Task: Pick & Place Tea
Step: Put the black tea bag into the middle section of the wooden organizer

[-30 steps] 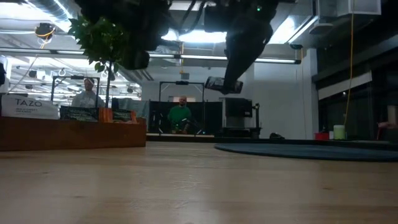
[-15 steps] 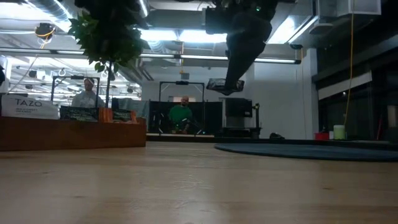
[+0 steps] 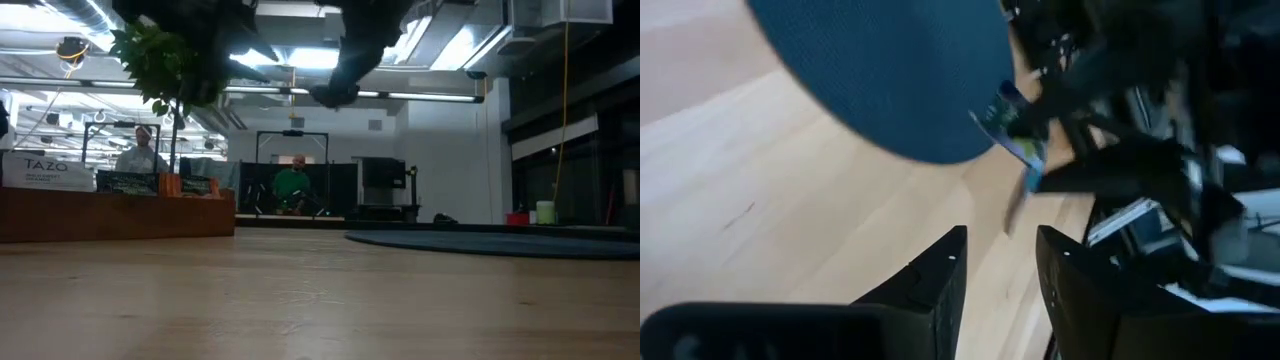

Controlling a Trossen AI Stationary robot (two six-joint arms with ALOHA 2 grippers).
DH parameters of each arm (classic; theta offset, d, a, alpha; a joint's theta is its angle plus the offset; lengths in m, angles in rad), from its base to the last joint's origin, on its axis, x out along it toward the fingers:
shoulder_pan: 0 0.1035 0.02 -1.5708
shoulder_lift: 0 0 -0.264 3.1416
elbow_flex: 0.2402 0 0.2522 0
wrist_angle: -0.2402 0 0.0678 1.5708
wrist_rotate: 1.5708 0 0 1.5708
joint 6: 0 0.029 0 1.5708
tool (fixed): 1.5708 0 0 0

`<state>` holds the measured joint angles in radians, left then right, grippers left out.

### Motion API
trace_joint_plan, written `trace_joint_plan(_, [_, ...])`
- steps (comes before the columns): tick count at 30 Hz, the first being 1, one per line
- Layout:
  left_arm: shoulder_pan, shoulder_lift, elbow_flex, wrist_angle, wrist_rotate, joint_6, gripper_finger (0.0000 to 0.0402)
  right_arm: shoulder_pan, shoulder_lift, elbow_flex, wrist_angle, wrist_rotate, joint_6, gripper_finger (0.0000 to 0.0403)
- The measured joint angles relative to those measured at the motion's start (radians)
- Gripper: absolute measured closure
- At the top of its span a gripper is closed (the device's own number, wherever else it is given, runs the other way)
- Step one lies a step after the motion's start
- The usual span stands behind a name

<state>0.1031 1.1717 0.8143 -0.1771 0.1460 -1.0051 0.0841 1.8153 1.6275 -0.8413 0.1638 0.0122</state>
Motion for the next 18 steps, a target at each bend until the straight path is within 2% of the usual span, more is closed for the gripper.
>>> trace_joint_plan(4, [0.036,0.015,0.0,0.056,0.013,-0.022,0.028,0.0,0.0,0.021,0.002,0.022,-0.026,0.0227])
trace_joint_plan(7, [0.071,0.015,0.0,0.072,0.065,-0.023,0.0271,0.0,0.0,0.021,0.006,0.054,-0.05,0.0227])
trace_joint_plan(11, [0.103,0.015,0.0,0.078,0.115,-0.03,0.025,0.0,0.0,0.023,0.016,0.071,-0.074,0.0227])
trace_joint_plan(18, [0.123,0.015,0.001,0.11,0.126,-0.053,0.0209,0.0,0.0,0.023,0.102,0.079,-0.142,0.0227])
